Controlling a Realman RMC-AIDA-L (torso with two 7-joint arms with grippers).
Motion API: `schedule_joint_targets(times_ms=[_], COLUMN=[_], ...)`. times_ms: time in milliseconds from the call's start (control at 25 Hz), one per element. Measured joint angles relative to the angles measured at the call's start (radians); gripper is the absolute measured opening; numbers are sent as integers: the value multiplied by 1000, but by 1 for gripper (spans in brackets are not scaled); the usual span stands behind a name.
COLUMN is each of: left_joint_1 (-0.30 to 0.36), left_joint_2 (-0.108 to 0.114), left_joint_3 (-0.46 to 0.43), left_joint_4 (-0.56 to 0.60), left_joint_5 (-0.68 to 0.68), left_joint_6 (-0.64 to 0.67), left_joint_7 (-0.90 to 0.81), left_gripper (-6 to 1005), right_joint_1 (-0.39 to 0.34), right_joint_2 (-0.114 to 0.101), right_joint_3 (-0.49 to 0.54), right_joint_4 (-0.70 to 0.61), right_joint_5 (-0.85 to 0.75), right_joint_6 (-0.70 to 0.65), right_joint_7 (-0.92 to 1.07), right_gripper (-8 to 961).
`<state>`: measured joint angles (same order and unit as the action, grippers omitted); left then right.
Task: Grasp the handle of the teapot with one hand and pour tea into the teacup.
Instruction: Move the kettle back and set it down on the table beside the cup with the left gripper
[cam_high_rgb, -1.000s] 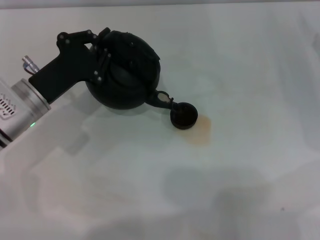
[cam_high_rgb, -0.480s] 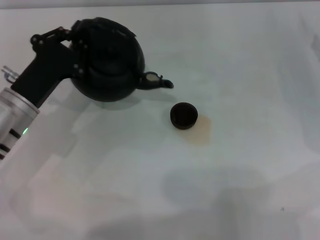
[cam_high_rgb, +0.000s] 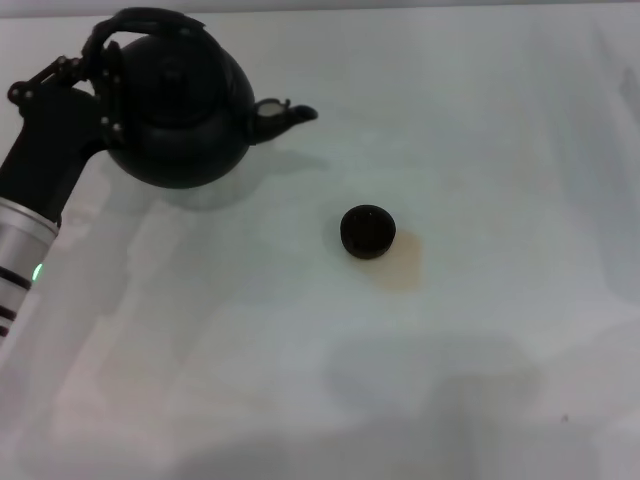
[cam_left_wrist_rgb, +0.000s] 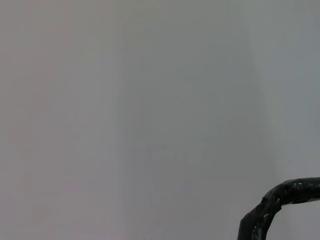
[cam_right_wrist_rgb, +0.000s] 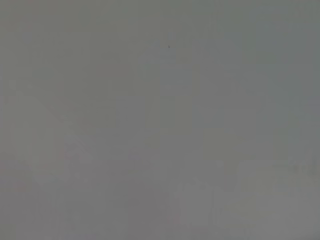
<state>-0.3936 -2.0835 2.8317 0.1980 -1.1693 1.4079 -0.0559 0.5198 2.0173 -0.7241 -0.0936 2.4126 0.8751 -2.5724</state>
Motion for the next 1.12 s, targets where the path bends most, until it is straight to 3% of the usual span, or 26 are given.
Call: schedule_joint_targets(times_ms=[480,1120], left_joint_1=[55,98], left_joint_2=[-4,-9], left_joint_3=[0,0], left_joint_4=[107,148], left_joint_5=[-173,-221], left_joint_6=[-27,-80], left_joint_7=[-21,-21], left_gripper=[122,148], right_joint_1=[0,10], right_joint_2=[2,-1], right_joint_3=[0,-1], right_joint_4=[3,0], right_joint_5=[0,-7], right_joint_6=[1,0], right_joint_7=[0,0], right_gripper=[846,846])
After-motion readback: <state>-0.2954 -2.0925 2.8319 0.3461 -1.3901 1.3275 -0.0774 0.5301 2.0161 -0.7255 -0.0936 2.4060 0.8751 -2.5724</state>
